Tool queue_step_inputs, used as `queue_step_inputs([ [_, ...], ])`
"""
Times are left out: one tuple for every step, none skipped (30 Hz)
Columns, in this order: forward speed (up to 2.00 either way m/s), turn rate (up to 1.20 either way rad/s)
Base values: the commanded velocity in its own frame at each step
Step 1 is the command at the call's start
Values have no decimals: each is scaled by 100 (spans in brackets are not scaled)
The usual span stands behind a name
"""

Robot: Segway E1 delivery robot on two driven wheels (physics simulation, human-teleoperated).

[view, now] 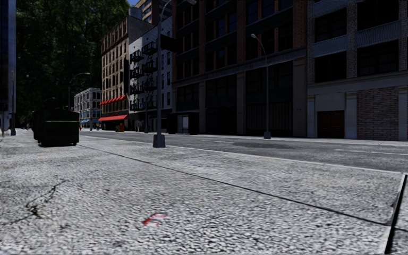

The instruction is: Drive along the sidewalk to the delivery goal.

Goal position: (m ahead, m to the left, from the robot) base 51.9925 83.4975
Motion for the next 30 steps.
queue_step_inputs([
  [0, 80],
  [0, 80],
  [0, 80],
  [0, 80],
  [0, 80],
  [0, 80],
  [0, 80],
  [0, 80],
  [0, 80],
  [0, 80],
  [0, 80],
  [0, 80],
  [0, 80],
  [0, 80],
  [0, 80],
  [0, 80],
  [0, 80],
  [0, 80],
  [0, 80],
  [0, 80],
  [0, 80],
  [0, 34],
  [0, 34],
  [0, 0],
  [0, 0],
  [67, 0],
  [145, 0],
  [176, 0],
  [176, 0],
  [200, 0],
])
